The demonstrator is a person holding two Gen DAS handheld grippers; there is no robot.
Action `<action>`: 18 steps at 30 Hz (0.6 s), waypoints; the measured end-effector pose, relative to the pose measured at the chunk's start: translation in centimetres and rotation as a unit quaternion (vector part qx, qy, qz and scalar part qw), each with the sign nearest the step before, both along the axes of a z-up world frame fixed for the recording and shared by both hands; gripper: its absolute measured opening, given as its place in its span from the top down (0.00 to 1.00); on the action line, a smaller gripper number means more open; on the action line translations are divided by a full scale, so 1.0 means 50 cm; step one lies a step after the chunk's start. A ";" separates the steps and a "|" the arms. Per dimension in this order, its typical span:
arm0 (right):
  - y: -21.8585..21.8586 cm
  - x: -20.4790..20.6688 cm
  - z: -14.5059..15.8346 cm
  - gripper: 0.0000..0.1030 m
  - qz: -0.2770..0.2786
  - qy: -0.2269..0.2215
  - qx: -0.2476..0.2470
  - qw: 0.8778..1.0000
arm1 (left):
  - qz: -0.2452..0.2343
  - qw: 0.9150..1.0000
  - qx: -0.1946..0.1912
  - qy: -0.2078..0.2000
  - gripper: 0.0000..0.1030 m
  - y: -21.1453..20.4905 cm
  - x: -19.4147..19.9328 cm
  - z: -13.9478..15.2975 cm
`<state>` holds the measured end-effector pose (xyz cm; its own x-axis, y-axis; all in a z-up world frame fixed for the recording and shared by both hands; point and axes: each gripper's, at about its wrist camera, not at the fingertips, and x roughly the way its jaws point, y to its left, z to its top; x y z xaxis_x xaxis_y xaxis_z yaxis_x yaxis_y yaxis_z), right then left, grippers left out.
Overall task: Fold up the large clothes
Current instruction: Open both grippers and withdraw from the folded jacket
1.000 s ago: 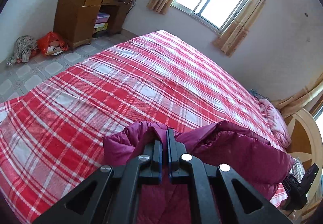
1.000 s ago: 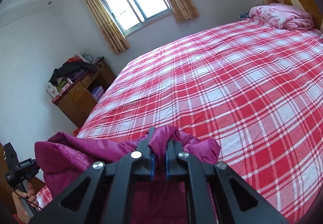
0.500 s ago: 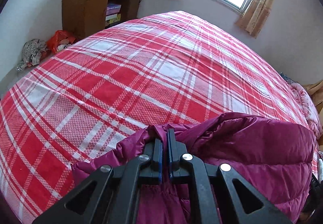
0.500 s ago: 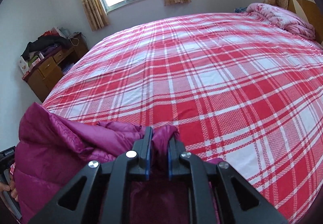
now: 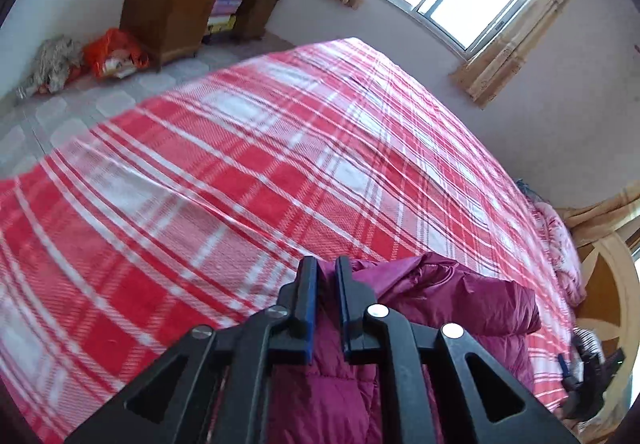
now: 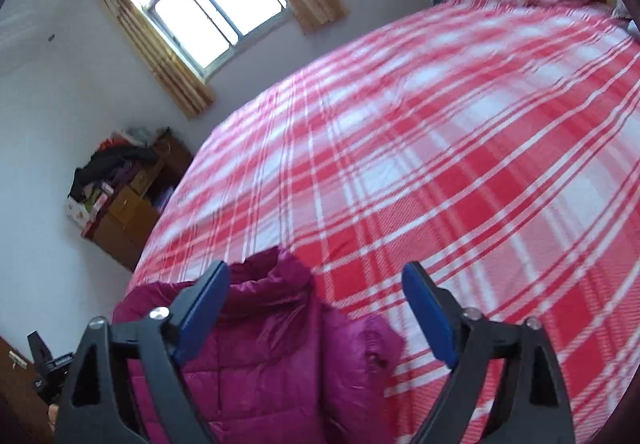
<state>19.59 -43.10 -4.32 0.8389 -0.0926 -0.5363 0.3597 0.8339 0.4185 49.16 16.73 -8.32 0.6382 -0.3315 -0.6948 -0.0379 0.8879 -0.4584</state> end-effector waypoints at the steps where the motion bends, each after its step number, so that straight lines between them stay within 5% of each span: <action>1: 0.014 -0.016 0.022 0.22 0.002 0.001 -0.034 0.999 | 0.019 0.999 0.036 -0.012 0.57 0.007 -0.021 0.019; 2: 0.034 -0.020 0.036 0.42 0.013 0.011 -0.065 0.998 | 0.036 0.997 0.063 -0.024 0.38 0.012 -0.034 0.027; 3: 0.060 -0.017 0.043 0.53 0.030 0.025 -0.091 0.995 | 0.052 0.994 0.089 -0.040 0.34 0.011 -0.056 0.042; 7: 0.186 -0.027 0.051 0.57 0.106 0.038 -0.138 0.984 | 0.037 0.984 0.156 -0.076 0.33 -0.051 -0.109 0.073; 10: 0.300 -0.014 0.051 0.57 0.159 0.044 -0.177 0.970 | -0.031 0.979 0.182 -0.090 0.33 -0.134 -0.121 0.062; 13: 0.354 0.044 0.041 0.57 0.147 0.081 -0.231 0.958 | -0.049 0.972 0.205 -0.106 0.33 -0.197 -0.131 0.042; 14: 0.336 0.054 0.040 0.50 0.139 0.075 -0.213 0.964 | -0.051 0.974 0.197 -0.100 0.33 -0.194 -0.127 0.034; 15: 0.306 0.067 0.037 0.30 0.136 0.066 -0.174 0.973 | -0.059 0.978 0.177 -0.090 0.33 -0.191 -0.125 0.026; 16: 0.270 0.076 0.029 0.20 0.138 0.058 -0.134 0.980 | -0.068 0.982 0.156 -0.083 0.33 -0.182 -0.124 0.019; 18: 0.191 0.088 0.005 0.12 0.127 0.054 -0.079 0.987 | -0.072 0.986 0.127 -0.081 0.33 -0.158 -0.127 0.015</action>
<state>24.02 -33.53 -4.07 0.7842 0.0244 -0.6200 0.1656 0.9548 0.2470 42.82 8.83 -7.58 0.7072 -0.2552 -0.6594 0.1526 0.9657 -0.2101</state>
